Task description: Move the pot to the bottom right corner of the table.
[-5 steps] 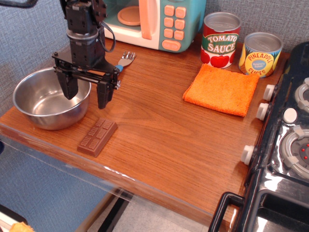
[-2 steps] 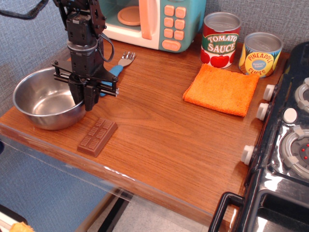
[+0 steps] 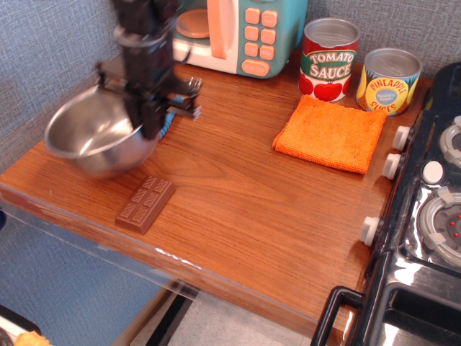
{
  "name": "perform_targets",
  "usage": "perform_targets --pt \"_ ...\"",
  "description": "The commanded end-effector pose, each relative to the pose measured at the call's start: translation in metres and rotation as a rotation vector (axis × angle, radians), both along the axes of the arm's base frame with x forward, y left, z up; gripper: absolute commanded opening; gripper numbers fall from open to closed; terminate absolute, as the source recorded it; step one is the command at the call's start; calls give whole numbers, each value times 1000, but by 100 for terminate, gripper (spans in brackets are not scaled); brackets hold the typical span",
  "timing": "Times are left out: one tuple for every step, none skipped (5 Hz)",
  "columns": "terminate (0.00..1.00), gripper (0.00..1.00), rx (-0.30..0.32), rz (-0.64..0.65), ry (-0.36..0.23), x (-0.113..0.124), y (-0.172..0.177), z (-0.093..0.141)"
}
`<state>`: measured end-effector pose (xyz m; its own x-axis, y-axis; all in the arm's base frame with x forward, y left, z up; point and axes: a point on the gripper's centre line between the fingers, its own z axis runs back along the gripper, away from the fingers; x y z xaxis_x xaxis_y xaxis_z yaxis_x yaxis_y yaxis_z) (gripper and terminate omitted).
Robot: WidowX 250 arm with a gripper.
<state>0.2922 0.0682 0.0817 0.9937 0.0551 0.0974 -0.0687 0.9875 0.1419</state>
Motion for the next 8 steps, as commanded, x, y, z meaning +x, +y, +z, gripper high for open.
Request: perform_targets --pt "0 0 0 -407 -173 3 -96 54" --pt "0 0 3 -583 -106 -14 -145 28" --pt "0 0 12 -612 -49 -24 -194 8" --pt "0 0 33 -613 5 -27 -216 -11" --pt "0 0 37 -554 54 -25 -205 -21" --pt "0 0 52 -484 91 -24 -190 -26" --pt "0 0 38 -425 98 -26 -176 -27" --pt "0 0 22 -429 118 -30 -172 -28"
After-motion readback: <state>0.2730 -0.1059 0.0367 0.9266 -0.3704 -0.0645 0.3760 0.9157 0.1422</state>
